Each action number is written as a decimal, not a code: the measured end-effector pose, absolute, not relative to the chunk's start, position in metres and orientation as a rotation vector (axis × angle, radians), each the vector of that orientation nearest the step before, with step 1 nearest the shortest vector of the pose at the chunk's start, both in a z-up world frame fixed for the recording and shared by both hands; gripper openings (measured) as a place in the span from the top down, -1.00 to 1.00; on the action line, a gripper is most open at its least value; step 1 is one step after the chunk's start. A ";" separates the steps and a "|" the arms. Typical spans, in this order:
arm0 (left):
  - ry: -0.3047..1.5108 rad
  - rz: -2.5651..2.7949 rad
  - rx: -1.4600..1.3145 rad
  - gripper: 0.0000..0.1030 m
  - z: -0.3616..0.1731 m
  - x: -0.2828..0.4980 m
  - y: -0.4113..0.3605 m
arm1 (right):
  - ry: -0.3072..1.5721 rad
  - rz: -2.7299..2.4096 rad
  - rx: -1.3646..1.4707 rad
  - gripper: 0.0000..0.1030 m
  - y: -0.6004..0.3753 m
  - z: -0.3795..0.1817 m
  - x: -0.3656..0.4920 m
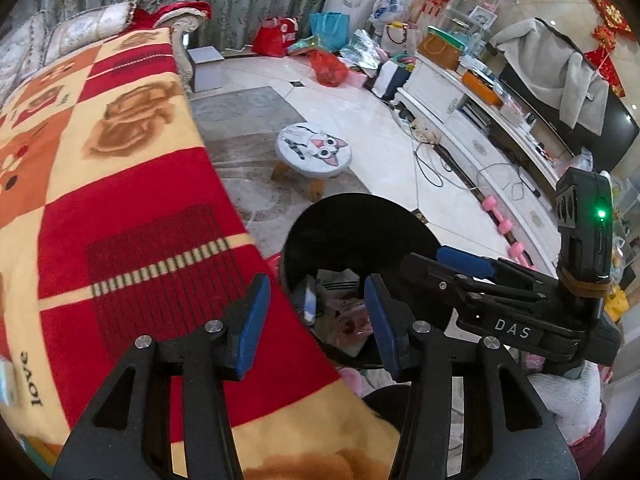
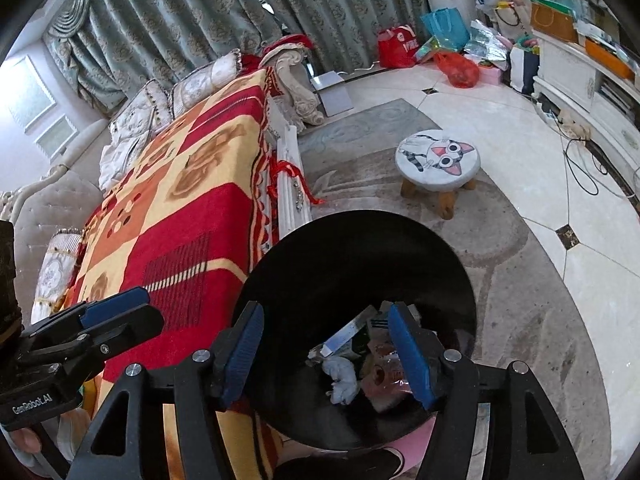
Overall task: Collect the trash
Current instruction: 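Carry the box and wrapper over the black bin and open both tools, then move both open tools back to the trash on the blanket, then grasp the orange snack bar with the left tool while the right tool grasps the beige cloth, then carry the snack bar and beige cloth over the black bin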
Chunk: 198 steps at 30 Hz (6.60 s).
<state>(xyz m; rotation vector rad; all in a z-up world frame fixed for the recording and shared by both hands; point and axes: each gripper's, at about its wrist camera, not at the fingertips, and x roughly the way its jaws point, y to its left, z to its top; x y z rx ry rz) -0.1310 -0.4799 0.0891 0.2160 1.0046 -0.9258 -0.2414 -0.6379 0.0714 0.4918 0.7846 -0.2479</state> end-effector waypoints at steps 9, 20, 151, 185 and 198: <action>0.983 -0.845 0.217 0.08 0.094 -0.125 -0.446 | 0.789 -0.202 0.450 -0.21 -0.607 0.077 -0.232; 0.971 -0.733 0.219 0.08 0.101 -0.122 -0.385 | 0.808 -0.112 0.387 -0.22 -0.556 0.085 -0.212; 1.041 -0.831 0.221 0.70 0.089 -0.122 -0.428 | 0.761 -0.022 0.236 0.62 -0.555 0.091 -0.223; 1.099 -0.910 0.235 0.70 0.066 -0.131 -0.516 | 0.802 -0.153 0.338 0.62 -0.630 0.062 -0.245; 1.115 -0.920 0.221 0.70 0.062 -0.131 -0.528 | 0.819 -0.157 0.349 0.62 -0.637 0.055 -0.244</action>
